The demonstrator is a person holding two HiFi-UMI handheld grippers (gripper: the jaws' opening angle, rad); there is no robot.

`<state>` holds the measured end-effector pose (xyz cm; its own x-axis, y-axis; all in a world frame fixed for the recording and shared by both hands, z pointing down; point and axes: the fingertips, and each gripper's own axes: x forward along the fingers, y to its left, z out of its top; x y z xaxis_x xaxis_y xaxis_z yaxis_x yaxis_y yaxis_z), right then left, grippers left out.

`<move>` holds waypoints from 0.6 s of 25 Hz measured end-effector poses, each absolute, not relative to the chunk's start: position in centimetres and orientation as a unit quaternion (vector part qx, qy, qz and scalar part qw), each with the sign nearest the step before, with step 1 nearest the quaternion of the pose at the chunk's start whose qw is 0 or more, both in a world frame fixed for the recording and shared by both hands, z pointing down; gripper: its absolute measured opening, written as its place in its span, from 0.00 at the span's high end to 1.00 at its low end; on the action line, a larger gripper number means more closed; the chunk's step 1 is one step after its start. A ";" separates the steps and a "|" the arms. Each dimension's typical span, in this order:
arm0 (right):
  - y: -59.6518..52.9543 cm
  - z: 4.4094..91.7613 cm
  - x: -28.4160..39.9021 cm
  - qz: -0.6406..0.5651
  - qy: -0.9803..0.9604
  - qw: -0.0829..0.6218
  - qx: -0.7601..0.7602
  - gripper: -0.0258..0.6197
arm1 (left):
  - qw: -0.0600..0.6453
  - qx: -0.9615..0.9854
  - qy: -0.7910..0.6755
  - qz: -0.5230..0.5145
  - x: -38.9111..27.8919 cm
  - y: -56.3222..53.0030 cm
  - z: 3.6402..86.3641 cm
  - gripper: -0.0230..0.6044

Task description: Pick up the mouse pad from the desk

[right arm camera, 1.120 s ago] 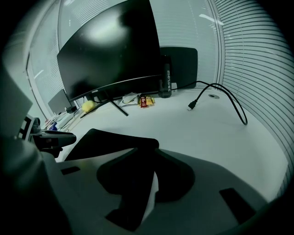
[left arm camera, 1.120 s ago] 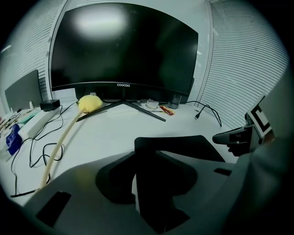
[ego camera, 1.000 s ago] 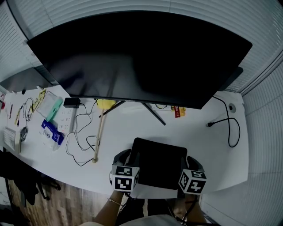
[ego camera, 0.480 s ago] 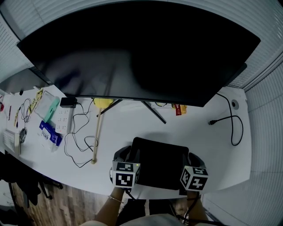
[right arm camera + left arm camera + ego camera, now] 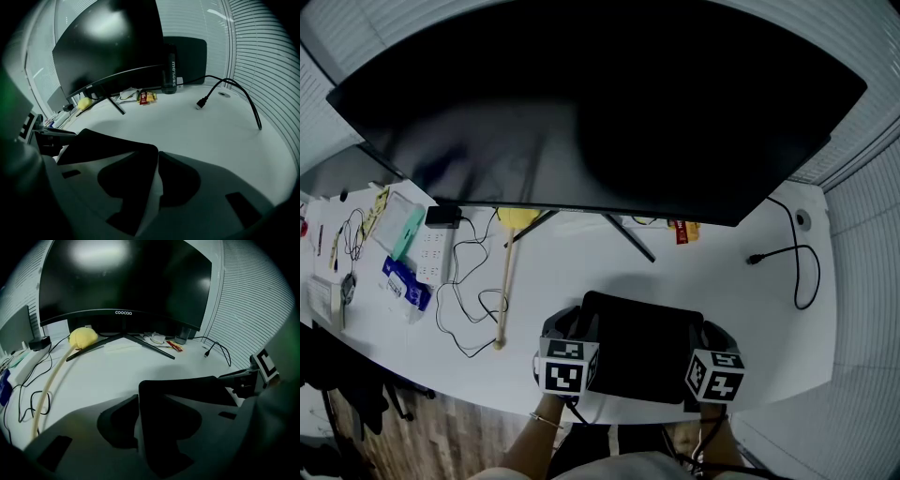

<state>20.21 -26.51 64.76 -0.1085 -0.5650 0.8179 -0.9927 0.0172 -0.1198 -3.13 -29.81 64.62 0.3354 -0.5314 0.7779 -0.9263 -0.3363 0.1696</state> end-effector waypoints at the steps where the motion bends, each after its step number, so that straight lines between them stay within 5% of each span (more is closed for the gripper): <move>1: -26.5 64.8 20.2 0.364 -0.649 0.295 0.599 0.75 | 0.316 0.754 -0.482 0.315 -3.1 -29.8 64.6 0.73; 15: -26.6 64.8 20.1 0.366 -0.653 0.297 0.593 0.77 | 0.332 0.744 -0.492 0.307 -3.4 -30.0 64.7 0.76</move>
<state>20.08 -26.57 64.83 -0.1200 -0.5572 0.8216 -0.9917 0.0288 -0.1253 -3.40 -29.96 64.72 0.3281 -0.5272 0.7838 -0.9356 -0.2957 0.1927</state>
